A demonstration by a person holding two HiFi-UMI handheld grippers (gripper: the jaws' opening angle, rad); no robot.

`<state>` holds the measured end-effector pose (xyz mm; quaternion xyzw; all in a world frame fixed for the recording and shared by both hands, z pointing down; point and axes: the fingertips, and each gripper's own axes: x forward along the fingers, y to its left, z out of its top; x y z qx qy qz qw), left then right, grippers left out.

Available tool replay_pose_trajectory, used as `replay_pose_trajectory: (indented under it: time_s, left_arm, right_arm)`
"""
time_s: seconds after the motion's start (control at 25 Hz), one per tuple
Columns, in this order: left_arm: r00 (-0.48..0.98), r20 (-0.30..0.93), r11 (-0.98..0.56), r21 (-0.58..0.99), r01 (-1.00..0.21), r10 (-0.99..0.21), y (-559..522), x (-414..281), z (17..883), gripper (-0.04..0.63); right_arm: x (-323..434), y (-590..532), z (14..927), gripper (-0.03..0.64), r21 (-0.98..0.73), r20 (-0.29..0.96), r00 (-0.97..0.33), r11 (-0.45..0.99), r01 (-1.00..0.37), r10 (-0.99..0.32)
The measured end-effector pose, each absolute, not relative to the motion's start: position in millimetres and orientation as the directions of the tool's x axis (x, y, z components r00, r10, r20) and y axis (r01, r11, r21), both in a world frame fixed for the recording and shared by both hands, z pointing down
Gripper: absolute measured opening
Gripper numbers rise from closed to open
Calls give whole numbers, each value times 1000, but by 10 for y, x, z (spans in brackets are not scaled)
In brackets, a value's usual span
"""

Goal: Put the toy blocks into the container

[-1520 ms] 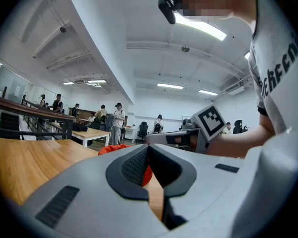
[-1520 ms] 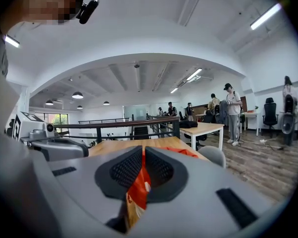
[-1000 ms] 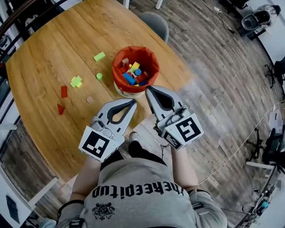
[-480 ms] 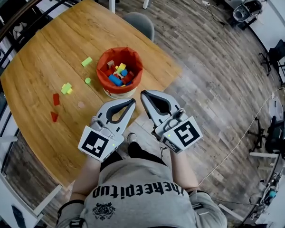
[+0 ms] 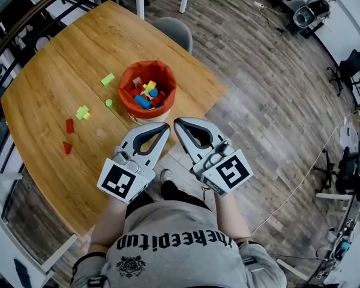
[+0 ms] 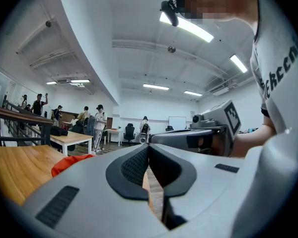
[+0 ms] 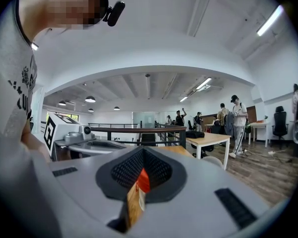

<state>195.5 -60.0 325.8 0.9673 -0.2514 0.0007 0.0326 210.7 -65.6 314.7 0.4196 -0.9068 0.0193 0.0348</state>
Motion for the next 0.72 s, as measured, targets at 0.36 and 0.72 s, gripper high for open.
replay_pose_trajectory:
  time_s: [0.36, 0.72]
  left_arm:
    - [869, 14, -868, 56, -494, -494, -565, 1925, 3224, 14]
    - [861, 8, -859, 59, -508, -509, -529, 1859, 3226, 14]
  right_arm:
    - [2060, -621, 3116, 11, 1, 76, -659, 661, -750, -748]
    - [1997, -589, 3120, 11, -1, 72, -668, 670, -742, -740]
